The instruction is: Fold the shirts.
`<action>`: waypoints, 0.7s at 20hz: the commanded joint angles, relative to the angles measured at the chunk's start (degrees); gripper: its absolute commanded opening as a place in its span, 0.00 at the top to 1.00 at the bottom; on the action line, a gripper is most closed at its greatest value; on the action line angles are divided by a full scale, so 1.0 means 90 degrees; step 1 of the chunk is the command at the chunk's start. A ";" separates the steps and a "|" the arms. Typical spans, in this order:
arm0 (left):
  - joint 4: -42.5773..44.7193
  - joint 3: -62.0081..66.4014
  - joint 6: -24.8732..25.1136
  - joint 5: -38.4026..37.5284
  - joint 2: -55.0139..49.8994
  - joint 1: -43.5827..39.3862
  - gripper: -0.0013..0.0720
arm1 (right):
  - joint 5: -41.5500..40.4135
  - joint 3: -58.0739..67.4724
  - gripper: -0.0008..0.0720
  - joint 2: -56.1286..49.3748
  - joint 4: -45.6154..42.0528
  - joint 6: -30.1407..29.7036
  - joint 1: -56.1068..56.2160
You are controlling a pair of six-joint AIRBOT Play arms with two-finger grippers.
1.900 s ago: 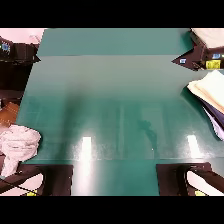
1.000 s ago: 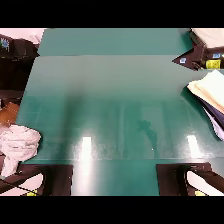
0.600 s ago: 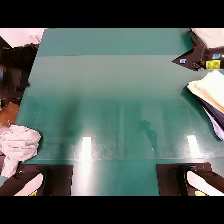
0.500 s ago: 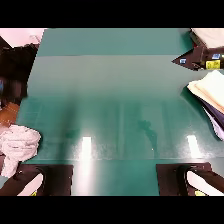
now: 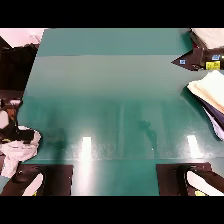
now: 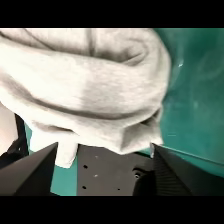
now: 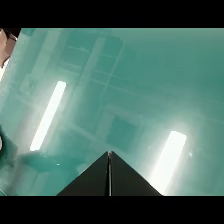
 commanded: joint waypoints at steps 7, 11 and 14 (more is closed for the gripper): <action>0.0381 -0.0797 -0.0576 0.0775 0.0036 -0.0005 0.95 | 0.0068 -0.0002 0.97 0.0002 0.0005 -0.0010 -0.0002; 0.0051 0.1103 -0.0189 0.0590 0.0049 -0.0005 0.95 | 0.0063 0.0000 0.97 0.0002 0.0012 -0.0007 -0.0002; -0.1498 0.3257 0.0823 0.0714 0.0041 -0.0005 0.95 | 0.0053 0.0000 0.97 0.0002 0.0029 -0.0005 -0.0002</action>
